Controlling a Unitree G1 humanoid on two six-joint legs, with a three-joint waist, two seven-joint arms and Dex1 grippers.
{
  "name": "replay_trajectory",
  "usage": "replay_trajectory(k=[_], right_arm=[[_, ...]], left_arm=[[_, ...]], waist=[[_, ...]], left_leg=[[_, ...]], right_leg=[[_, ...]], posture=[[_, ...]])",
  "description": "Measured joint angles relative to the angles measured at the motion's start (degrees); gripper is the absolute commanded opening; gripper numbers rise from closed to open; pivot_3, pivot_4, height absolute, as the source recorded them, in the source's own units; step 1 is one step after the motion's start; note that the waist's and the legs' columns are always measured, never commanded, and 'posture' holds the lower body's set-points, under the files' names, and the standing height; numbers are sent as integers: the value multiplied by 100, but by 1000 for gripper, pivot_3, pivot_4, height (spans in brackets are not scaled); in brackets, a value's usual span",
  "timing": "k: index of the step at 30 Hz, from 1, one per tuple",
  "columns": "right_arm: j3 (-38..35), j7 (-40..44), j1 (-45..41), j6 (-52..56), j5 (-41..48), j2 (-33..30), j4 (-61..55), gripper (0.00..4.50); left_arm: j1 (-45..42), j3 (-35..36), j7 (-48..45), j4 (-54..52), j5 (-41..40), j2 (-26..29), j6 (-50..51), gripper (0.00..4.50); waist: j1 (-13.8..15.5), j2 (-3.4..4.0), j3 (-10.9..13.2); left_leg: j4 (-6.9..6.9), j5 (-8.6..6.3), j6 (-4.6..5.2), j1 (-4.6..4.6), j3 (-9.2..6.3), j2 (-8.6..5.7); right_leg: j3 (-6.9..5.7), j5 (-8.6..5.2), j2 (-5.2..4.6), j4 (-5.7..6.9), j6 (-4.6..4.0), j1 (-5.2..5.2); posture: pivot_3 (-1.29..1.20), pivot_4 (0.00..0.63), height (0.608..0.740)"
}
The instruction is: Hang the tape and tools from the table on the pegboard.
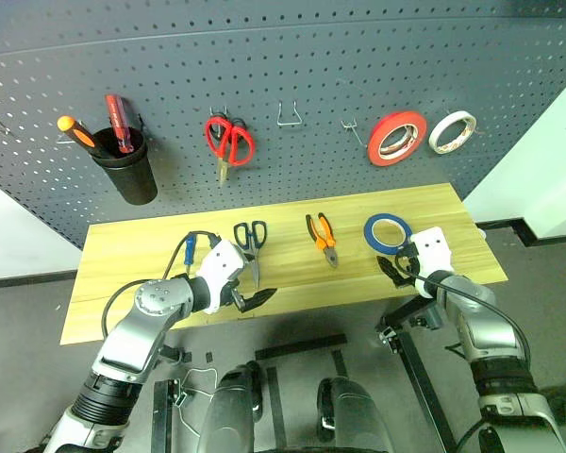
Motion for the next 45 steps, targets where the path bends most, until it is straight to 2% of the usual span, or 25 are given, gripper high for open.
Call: replay_trajectory(k=[6,16,23,29,45], right_arm=[[47,134,-669,-38,-57,-151,596,4500],[62,192,-1472,-541,-283,-327,2130,4500],[137,254,-1640,-801,-349,-291,2514,4500],[184,299,-1670,-991,-400,-277,2763,4500],[366,611,-2198,-1600,-613,-301,3210,4500]], left_arm=[[255,158,95,-728,-252,239,476,4462],[858,176,297,-1569,-548,375,1082,4462],[973,175,385,-1737,-679,439,1203,4462],[1020,134,420,-1820,-749,468,1210,4462],[1063,41,483,-1869,-858,489,1214,4462]], waist=[[15,-10,267],[10,-6,617],[13,-5,716],[14,-3,721],[13,-10,734]], left_leg=[[2,-1,-1,0,2,0],[-7,1,-1,-35,10,-1],[-8,1,-1,-44,19,-3],[-6,2,-3,-83,27,-3],[-10,5,-8,-82,89,-2]], right_leg=[[4,-1,-13,-4,-1,-22],[5,5,-11,1,26,-39],[5,2,-10,3,40,-49],[9,2,-10,15,43,-94],[62,-2,-10,40,55,-135]], posture=[[71,368,717],[76,401,717],[78,404,717],[78,406,717],[83,391,717]])
